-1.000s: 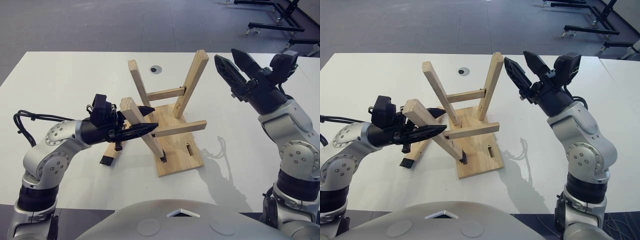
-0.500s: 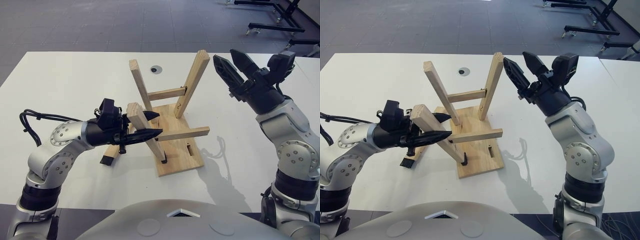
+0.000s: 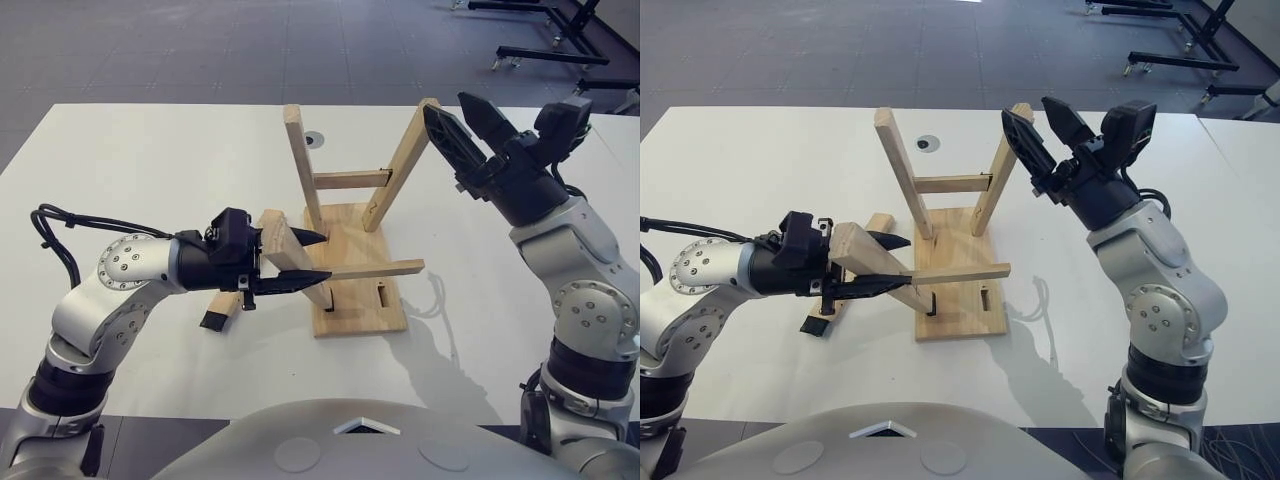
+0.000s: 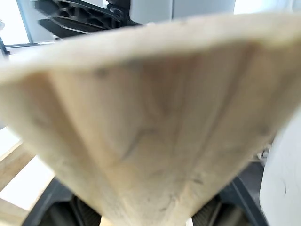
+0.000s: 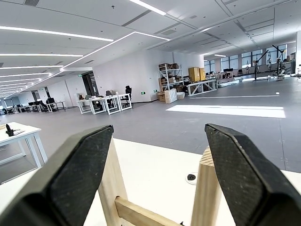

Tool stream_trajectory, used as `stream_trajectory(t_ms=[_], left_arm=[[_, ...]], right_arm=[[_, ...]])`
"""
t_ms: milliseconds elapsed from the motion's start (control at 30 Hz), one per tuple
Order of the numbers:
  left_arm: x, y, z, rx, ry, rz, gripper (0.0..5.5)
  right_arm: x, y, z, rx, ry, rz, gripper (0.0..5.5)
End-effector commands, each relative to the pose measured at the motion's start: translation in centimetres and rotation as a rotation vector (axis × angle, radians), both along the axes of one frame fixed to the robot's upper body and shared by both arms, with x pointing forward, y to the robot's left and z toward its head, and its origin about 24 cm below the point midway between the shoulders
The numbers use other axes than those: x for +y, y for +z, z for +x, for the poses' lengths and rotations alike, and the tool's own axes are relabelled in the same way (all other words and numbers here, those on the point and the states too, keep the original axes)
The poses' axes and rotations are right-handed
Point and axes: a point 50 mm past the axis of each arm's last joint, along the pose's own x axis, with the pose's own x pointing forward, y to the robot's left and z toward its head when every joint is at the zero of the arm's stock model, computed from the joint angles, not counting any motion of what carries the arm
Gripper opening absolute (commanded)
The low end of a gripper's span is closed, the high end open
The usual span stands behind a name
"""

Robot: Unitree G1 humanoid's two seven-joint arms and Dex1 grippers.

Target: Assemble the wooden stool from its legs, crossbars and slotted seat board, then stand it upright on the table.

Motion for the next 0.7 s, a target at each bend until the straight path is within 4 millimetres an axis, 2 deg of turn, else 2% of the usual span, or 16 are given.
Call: stream_trajectory(t_ms=[33, 133, 200, 300, 400, 533, 700], left_arm=[[1.1, -1.9, 1.0, -0.055, 0.091, 0.202, 2.04], [1.6, -2.4, 1.3, -0.072, 0.131, 0.234, 2.04], [2.0, -2.1, 1.8, -0.069, 0.151, 0.221, 2.04], [2.8, -0.2, 2.8, -0.010, 0.130, 0.163, 2.04], [4.0, 0.7, 3.4, 0.055, 0.062, 0.201, 2.04], [5.2, 0.7, 4.2, 0.047, 0.033, 0.321, 2.04], [4.8, -0.5, 3.7, 0.024, 0.008, 0.397, 2.04]], right_arm=[[0.3, -0.2, -0.2, -0.001, -0.003, -0.001, 3.59], [0.3, -0.3, -0.1, 0.000, -0.004, 0.001, 3.59], [0.3, -0.4, 0.0, 0.000, -0.005, 0.005, 3.59], [0.5, -0.5, 0.1, -0.005, -0.001, 0.013, 3.59], [0.7, -0.5, 0.2, -0.010, 0.000, 0.015, 3.59], [0.6, -0.5, 0.3, -0.019, -0.011, 0.014, 3.59], [0.3, -0.5, 0.3, -0.023, -0.020, 0.011, 3.59]])
